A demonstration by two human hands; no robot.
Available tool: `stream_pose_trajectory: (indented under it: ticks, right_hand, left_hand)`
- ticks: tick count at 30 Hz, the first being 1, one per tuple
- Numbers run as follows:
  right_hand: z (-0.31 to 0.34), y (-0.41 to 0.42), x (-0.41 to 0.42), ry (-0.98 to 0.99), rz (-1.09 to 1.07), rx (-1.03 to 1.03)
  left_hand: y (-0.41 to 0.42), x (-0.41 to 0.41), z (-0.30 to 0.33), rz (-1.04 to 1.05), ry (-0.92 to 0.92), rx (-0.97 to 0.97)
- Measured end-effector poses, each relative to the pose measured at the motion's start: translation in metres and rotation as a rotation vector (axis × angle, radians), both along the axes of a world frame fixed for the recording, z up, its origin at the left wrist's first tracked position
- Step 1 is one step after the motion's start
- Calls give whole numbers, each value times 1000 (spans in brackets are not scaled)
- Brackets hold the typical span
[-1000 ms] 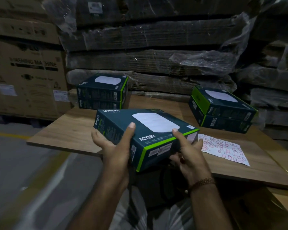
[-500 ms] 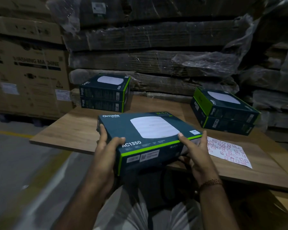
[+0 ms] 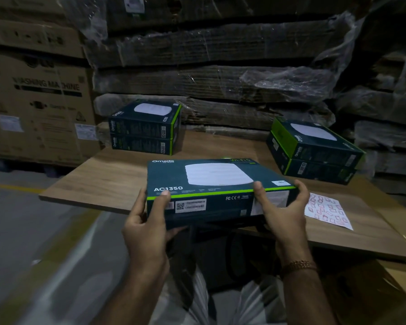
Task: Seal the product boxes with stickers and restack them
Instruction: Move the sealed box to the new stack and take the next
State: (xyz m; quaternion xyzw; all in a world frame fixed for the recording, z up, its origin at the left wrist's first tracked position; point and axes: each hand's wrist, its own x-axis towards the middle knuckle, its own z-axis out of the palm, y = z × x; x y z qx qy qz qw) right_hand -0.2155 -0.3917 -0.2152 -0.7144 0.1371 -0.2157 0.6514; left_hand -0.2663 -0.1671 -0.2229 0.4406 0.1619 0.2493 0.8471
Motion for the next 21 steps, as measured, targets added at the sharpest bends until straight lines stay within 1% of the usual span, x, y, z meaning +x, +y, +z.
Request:
stream_pose_trajectory:
  ticks: [3,6,9,11,12,15,17,19,21]
  right_hand:
    - [4,-21,0,26,31,108]
    - [6,-24,-2,74,233,213]
    - [3,-13,-5,68,327,162]
    - [2,-8,-5,65,335,122]
    - [2,-7,-5,68,344,108]
    - [-3,-3,-10,93,371,42]
    - [-6,3,-15,103,371,-9]
    - [-9,8,-19,99,373,-23]
    - [-10,15,-23,100,394,-35]
  left_hand:
    - [19,14,4,54,-8,85]
    - [38,34,2,196,-48,208]
    - [40,45,-15,306,13,448]
    - [31,40,-21,318,91,570]
    - [26,36,-21,291,128,605]
    - [11,25,-20,187,165,652]
    - [3,24,-20,161,183,655]
    - [-5,25,-19,126,193,599]
    - [-15,24,-18,76,164,546]
